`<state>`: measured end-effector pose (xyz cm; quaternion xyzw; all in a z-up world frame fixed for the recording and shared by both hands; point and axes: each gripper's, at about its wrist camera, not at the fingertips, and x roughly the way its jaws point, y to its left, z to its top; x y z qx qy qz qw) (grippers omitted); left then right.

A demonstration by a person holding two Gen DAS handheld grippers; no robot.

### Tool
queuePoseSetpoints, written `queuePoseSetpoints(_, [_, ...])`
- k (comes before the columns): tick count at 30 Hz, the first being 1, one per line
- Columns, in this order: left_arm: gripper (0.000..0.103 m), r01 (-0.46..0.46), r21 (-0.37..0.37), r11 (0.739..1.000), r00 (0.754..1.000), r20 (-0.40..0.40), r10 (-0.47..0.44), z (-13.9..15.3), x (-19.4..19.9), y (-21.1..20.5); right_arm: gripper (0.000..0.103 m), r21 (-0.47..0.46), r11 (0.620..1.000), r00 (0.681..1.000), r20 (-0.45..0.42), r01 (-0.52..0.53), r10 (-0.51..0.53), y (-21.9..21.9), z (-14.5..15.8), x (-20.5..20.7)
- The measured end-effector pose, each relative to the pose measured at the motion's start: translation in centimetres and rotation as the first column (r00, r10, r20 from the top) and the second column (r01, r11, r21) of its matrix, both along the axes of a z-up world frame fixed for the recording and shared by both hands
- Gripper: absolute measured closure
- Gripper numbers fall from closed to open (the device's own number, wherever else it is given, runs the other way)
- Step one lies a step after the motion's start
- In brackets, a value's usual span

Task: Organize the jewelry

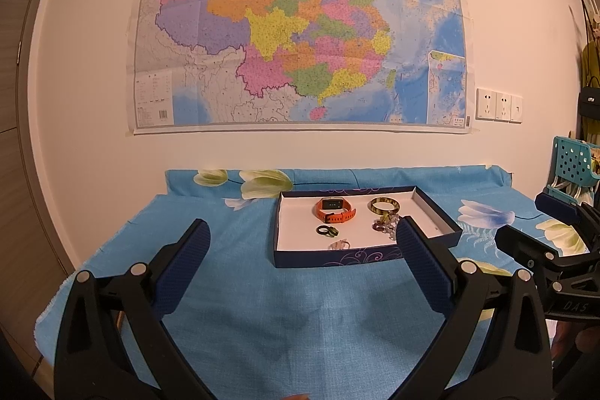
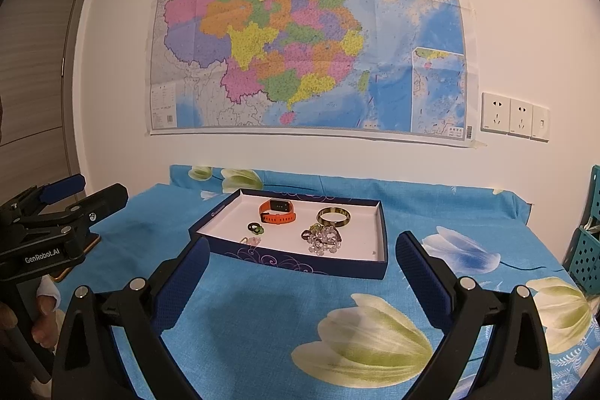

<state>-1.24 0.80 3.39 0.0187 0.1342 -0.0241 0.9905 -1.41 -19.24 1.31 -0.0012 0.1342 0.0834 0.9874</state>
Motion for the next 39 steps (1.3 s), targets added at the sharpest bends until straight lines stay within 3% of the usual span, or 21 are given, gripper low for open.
queuePoseSetpoints(39, [0.005, 0.004, 0.002, 1.000, 1.000, -0.005, -0.004, -0.25, 0.22, -0.33, 0.007, 0.002, 1.000, 1.000, -0.003, 0.000, 0.000, 0.02, -0.08, 0.17])
